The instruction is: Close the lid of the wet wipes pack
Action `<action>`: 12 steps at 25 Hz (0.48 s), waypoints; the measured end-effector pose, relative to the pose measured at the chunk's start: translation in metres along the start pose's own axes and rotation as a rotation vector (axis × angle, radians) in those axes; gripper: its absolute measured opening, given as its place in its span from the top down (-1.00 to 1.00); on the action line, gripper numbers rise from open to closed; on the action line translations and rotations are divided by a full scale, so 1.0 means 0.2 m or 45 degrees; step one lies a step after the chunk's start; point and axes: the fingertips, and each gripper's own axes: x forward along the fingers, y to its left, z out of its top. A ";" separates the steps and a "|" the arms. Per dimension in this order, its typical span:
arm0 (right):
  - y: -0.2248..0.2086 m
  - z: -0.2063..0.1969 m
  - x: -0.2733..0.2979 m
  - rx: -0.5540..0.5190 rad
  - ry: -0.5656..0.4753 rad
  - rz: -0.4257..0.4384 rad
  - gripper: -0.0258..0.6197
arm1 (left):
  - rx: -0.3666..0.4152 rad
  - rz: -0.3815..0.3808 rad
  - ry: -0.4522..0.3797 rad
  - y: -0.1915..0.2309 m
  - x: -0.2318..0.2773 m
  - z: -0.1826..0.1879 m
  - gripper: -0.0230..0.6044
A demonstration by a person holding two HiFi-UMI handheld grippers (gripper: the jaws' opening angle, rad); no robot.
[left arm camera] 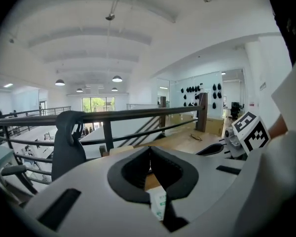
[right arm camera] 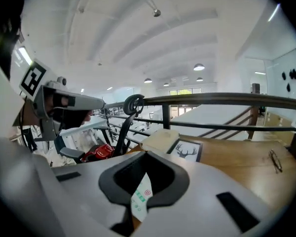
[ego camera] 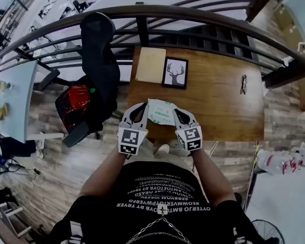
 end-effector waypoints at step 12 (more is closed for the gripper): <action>-0.07 0.61 -0.53 -0.107 -0.313 -0.117 0.87 | 0.099 0.043 -0.304 -0.02 -0.35 0.56 0.84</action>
